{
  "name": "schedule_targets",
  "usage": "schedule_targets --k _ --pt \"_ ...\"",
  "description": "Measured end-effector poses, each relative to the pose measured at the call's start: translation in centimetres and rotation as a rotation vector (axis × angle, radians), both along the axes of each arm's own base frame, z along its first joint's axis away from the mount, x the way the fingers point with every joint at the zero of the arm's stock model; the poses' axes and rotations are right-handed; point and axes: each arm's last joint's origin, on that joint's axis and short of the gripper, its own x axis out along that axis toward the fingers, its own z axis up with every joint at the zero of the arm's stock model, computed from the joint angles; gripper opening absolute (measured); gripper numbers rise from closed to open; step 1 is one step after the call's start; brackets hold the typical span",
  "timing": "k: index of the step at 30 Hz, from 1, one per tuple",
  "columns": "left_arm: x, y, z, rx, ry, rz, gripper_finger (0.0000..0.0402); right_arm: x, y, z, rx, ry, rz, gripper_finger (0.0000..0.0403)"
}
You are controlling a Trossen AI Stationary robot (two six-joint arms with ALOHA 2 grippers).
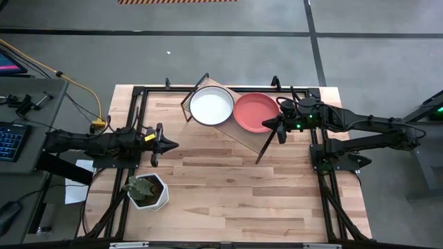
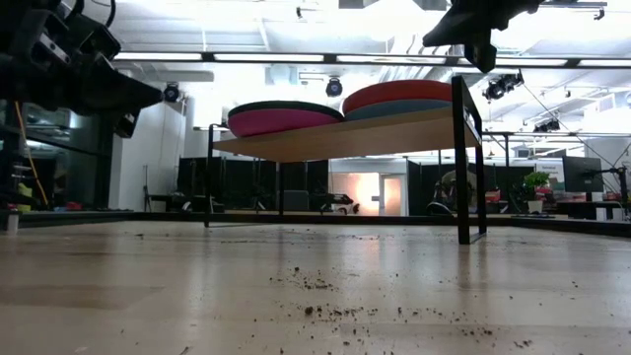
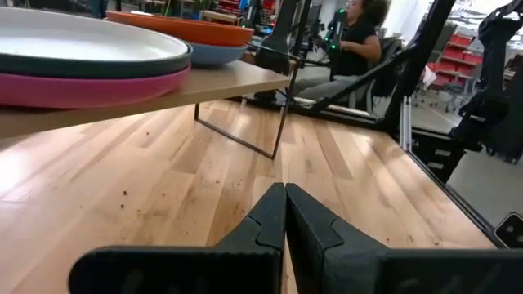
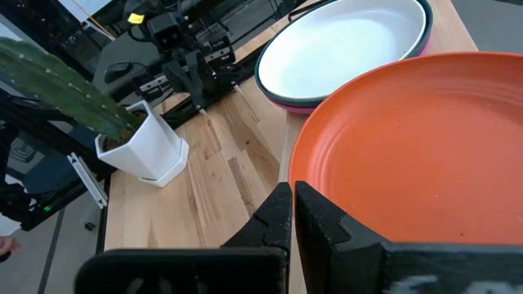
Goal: Place and stack plates onto a shelf
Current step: Return to Home Position
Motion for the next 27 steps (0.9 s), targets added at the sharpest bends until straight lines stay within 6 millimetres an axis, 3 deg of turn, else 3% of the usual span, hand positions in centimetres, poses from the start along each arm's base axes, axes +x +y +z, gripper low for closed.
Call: schedule_targets --k 9,27 --pt "-0.11 -0.10 -0.91 -0.020 0.097 -0.030 0.0000 0.00 0.00 0.00 -0.004 0.000 0.002 0.0000" --pt "-0.10 -0.05 -0.89 -0.096 0.096 -0.005 0.0000 0.00 0.02 0.00 -0.052 0.006 0.031 0.0000"
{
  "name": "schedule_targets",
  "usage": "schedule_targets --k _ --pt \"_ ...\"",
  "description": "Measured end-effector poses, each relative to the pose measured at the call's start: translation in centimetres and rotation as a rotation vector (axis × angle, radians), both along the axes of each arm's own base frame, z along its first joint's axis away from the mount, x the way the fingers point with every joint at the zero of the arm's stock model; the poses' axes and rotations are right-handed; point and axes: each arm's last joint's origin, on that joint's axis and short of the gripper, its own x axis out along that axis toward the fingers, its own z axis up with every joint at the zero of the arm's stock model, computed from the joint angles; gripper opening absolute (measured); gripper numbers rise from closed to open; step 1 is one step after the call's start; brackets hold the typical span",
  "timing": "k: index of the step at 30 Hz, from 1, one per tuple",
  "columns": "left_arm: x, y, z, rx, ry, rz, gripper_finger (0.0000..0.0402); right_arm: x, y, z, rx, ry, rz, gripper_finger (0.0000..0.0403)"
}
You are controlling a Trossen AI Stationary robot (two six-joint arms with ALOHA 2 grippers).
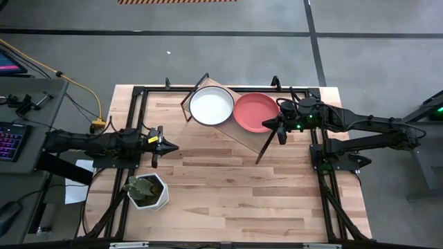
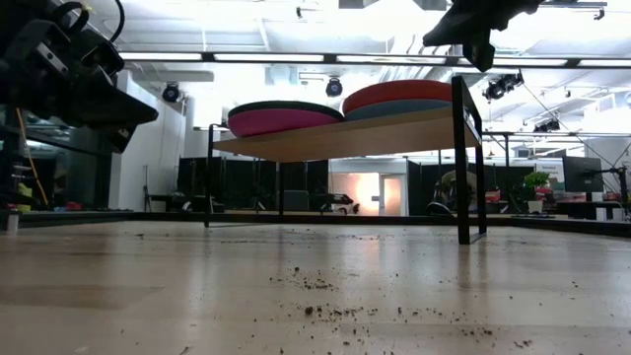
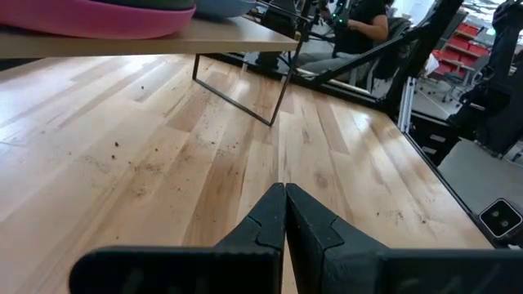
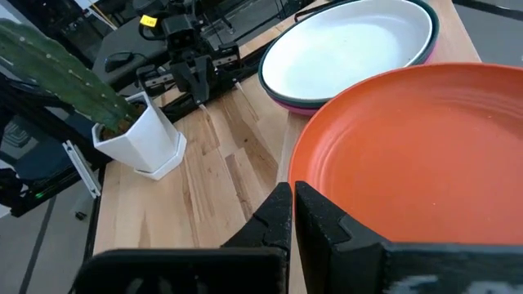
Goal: Place and stack plates onto a shelf
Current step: Return to Home Position
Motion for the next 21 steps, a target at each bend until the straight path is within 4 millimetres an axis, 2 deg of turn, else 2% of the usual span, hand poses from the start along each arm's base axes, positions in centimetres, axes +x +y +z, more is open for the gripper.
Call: schedule_targets --k 12,21 --pt "0.0 0.0 0.0 0.000 -0.001 0.000 0.0000 -0.4 0.1 0.3 -0.077 -0.006 0.033 0.0000" --pt "0.0 0.0 0.0 0.000 -0.001 0.000 0.0000 -4.4 0.7 1.6 -0.172 -0.049 0.065 0.0000"
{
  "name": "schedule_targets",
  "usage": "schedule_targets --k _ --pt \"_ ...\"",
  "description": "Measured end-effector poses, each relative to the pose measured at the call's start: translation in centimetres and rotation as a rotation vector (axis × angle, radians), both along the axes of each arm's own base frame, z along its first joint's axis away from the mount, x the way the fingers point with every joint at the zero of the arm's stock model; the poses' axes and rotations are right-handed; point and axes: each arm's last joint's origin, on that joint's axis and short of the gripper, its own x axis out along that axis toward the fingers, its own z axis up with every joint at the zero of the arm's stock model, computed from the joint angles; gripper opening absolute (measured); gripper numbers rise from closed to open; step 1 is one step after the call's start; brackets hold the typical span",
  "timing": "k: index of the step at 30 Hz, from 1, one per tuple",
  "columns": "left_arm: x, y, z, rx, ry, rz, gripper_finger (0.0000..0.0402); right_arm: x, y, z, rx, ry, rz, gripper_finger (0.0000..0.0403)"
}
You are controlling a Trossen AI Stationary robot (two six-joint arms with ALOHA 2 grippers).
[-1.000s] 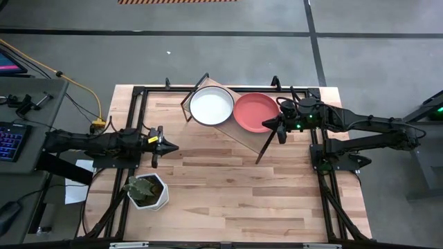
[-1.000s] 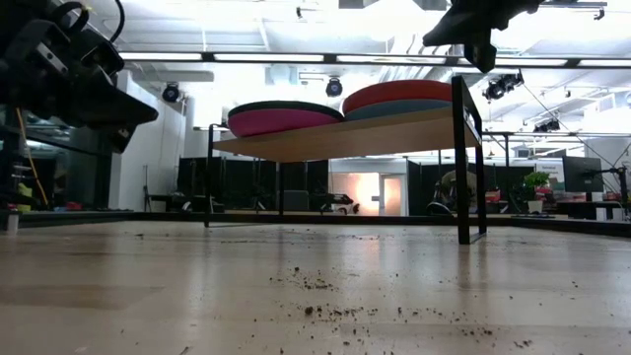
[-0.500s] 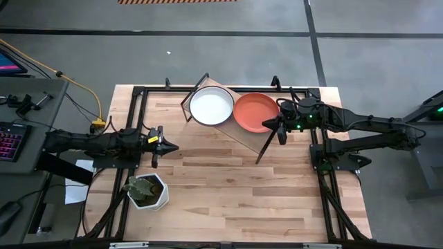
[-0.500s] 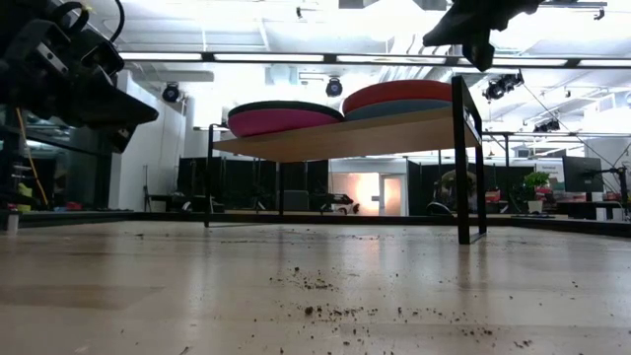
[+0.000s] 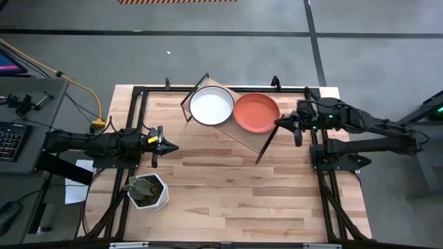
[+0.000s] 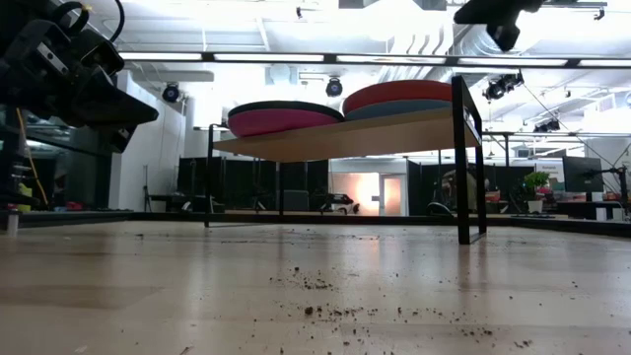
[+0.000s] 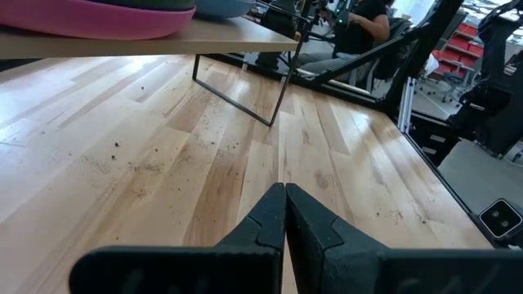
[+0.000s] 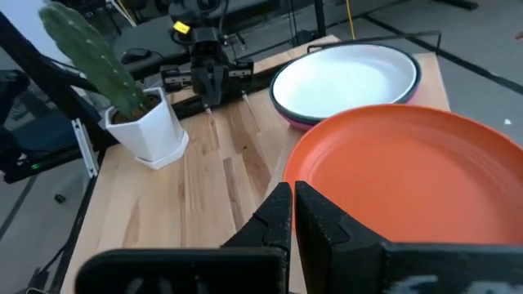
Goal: Place and stack plates onto a shelf
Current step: Return to Home Position
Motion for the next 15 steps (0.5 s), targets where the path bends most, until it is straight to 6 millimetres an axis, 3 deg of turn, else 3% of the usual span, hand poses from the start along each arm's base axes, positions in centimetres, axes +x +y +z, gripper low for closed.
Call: schedule_targets --k 8,11,15 --pt "0.0 0.0 0.0 0.000 0.000 0.000 0.0000 -1.5 0.3 0.5 -0.013 -0.053 0.018 0.0000" --pt "0.0 0.0 0.0 0.000 0.000 0.000 0.0000 -1.0 0.5 -0.8 0.001 -0.094 0.079 0.0000" --pt "0.0 0.0 0.0 0.000 0.000 0.000 0.0000 -0.9 1.1 -4.2 0.071 -0.172 0.119 0.0000"
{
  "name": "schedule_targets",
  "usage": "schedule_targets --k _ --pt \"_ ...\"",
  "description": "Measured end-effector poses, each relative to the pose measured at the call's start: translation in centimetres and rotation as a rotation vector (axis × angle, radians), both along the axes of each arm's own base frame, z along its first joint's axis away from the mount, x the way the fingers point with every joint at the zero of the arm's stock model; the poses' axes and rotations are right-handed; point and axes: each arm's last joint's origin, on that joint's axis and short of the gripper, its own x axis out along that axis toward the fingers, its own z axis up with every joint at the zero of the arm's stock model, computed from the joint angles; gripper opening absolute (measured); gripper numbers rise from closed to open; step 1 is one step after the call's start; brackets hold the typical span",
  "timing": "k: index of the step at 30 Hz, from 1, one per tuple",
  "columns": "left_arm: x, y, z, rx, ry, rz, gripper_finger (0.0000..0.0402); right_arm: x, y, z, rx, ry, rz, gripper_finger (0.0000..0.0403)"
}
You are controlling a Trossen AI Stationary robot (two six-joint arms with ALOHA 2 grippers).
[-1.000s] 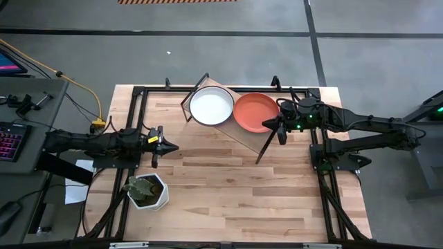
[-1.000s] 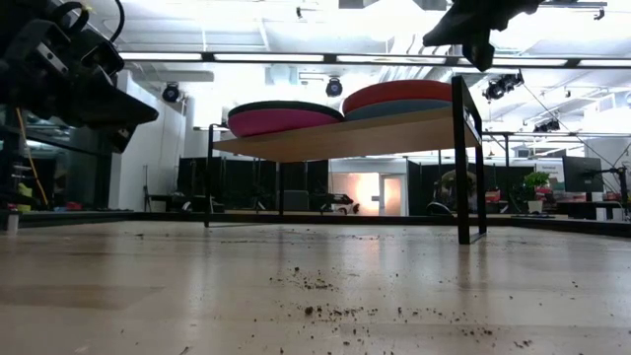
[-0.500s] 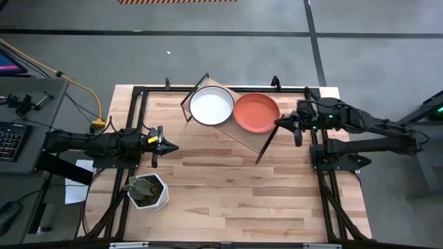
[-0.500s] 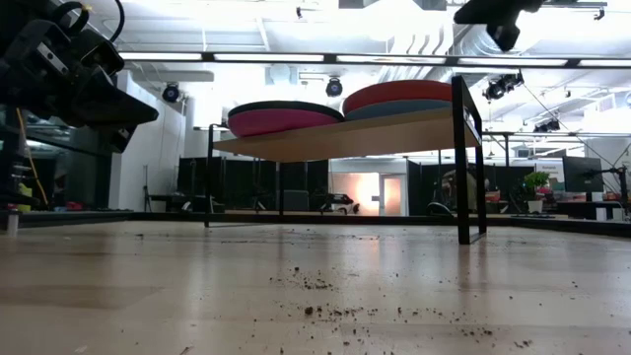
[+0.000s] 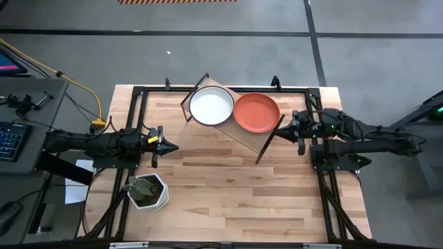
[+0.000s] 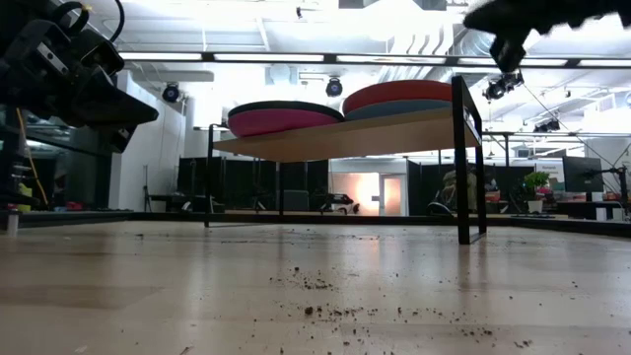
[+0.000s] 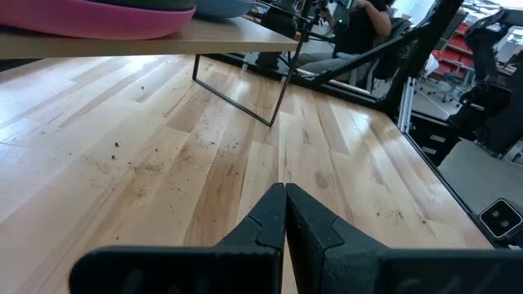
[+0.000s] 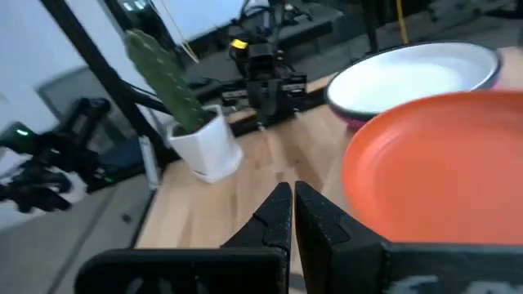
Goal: Place and stack plates onto a shelf
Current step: Return to Home Position
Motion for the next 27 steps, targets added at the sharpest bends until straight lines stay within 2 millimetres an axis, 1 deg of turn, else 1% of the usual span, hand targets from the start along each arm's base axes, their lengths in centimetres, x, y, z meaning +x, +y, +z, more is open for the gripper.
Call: schedule_targets --k 4,6,9,12,16,24,27 --pt "0.0 0.0 0.0 0.000 0.000 0.000 0.0000 -0.8 0.5 -3.2 0.067 -0.045 0.011 0.0000" --pt "0.0 0.0 0.0 0.000 0.000 0.000 0.0000 -1.4 0.6 -4.3 0.097 -0.053 0.006 0.0000" --pt "0.0 0.0 0.0 0.000 0.000 0.000 0.0000 -2.3 0.6 -5.3 0.109 -0.088 0.003 0.0000" --pt "0.0 0.0 0.0 0.000 0.000 0.000 0.0000 -3.1 0.7 -5.8 0.089 -0.131 0.008 0.0000" --pt "0.0 0.0 0.0 0.000 0.000 0.000 0.0000 -3.7 0.7 -6.8 0.072 -0.188 0.002 0.0000" --pt "0.0 0.0 0.0 0.000 0.000 0.000 0.0000 -3.8 0.7 -10.3 0.130 -0.332 0.003 0.0000" --pt "0.0 0.0 0.0 0.000 0.000 0.000 0.0000 -3.6 0.7 -11.0 0.118 -0.337 0.012 0.0000"
